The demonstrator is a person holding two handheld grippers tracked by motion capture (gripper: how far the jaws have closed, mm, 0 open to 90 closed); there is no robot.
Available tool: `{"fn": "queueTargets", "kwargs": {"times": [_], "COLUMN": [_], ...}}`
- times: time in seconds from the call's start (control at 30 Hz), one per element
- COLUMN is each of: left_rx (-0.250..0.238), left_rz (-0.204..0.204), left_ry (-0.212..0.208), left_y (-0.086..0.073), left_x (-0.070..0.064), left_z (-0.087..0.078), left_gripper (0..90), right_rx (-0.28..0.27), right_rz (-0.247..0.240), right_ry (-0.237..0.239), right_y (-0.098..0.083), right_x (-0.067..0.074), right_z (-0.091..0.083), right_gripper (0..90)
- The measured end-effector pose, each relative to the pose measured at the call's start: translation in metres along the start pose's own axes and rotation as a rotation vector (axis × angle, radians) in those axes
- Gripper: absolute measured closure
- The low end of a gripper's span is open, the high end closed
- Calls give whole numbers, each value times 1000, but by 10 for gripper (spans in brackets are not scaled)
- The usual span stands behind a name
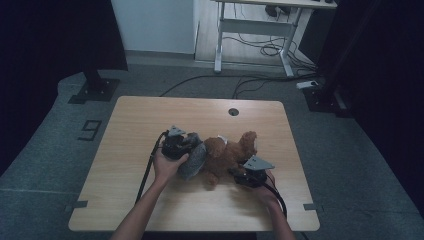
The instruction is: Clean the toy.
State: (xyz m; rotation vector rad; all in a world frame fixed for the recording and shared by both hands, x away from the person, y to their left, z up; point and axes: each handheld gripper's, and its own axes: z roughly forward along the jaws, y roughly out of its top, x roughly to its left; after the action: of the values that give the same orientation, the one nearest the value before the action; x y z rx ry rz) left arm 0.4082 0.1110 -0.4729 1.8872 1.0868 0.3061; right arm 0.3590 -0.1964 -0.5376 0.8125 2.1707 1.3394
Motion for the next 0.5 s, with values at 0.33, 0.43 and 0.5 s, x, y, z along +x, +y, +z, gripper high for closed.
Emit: {"fn": "queueTargets", "kwargs": {"times": [0.33, 0.43, 0.5], "left_rx": [-37, -43, -48], "left_rz": [-6, -10, -8], "left_ry": [-56, -66, -72], "left_y": [-19, -24, -27], "left_x": [-6, -8, -10], "left_z": [-19, -23, -26], "left_gripper": [807, 807, 807], "right_rx": [-129, -128, -126], "right_rz": [181, 194, 201], "right_ry": [-34, -47, -37], "right_y": [12, 23, 29], "right_x": [-16, -19, -18], "right_z": [-52, -50, -47], "right_gripper": [176, 155, 174]}}
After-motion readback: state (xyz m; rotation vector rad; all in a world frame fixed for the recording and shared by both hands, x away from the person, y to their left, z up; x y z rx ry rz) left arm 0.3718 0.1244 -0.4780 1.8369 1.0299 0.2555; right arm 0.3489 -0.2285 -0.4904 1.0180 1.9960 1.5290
